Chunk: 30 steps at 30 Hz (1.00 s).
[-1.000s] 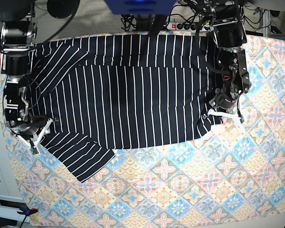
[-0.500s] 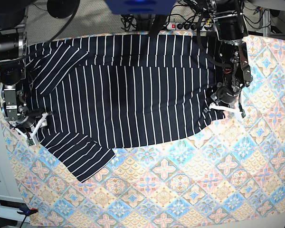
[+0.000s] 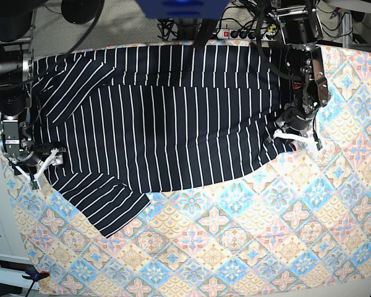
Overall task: Fold the T-shirt properly
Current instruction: 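Lift the hem with both grippers and fold it toward the collar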
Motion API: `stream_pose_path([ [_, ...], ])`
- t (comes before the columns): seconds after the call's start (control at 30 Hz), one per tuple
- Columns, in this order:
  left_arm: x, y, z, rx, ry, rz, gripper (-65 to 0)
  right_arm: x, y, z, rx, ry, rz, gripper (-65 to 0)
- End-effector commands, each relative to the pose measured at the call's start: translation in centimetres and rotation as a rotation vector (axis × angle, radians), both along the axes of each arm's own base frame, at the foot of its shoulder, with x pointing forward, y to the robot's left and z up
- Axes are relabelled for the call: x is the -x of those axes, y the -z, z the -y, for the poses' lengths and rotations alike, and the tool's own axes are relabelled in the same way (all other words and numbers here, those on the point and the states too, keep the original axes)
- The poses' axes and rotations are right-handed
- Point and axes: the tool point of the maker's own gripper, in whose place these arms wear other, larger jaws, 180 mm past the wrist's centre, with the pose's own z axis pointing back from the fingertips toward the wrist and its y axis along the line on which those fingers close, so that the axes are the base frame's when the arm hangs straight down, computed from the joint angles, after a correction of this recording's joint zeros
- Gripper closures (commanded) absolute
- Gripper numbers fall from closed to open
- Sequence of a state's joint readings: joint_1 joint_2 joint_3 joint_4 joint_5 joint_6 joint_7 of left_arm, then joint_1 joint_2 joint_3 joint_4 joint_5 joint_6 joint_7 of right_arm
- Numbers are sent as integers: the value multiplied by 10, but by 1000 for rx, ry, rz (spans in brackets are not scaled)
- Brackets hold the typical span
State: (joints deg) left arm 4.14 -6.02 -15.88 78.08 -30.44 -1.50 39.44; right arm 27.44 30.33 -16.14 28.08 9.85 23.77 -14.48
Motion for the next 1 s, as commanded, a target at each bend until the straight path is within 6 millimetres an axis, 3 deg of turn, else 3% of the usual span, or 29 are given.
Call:
stream_pose_path([
  [0.0, -10, -13, -4, -13, -1, 48, 0, -16, -19, 8, 6, 7, 59, -541],
  [0.13, -9, -12, -4, -13, -1, 45, 0, -16, -9, -22, -61, -50, 42, -511],
  [0.33, -8, -12, -4, -13, -1, 43, 0, 3, 6, -37, -160, -102, -18, -452],
  [0.47, -8, -12, -4, -13, -1, 43, 0, 10, 12, -37, -163, -100, -27, -414],
  [0.6, -8, -12, -4, -11, -1, 43, 0, 12, 13, -37, -164, -101, -29, -316],
  [0.87, -6, -10, -4, -11, -1, 38, 0, 7, 7, -37, -168, -104, 5, -22],
  [0.97, -6, -14, -2, -13, 1, 48, 0, 5, 1, -27, -174, -78, 41, 0],
])
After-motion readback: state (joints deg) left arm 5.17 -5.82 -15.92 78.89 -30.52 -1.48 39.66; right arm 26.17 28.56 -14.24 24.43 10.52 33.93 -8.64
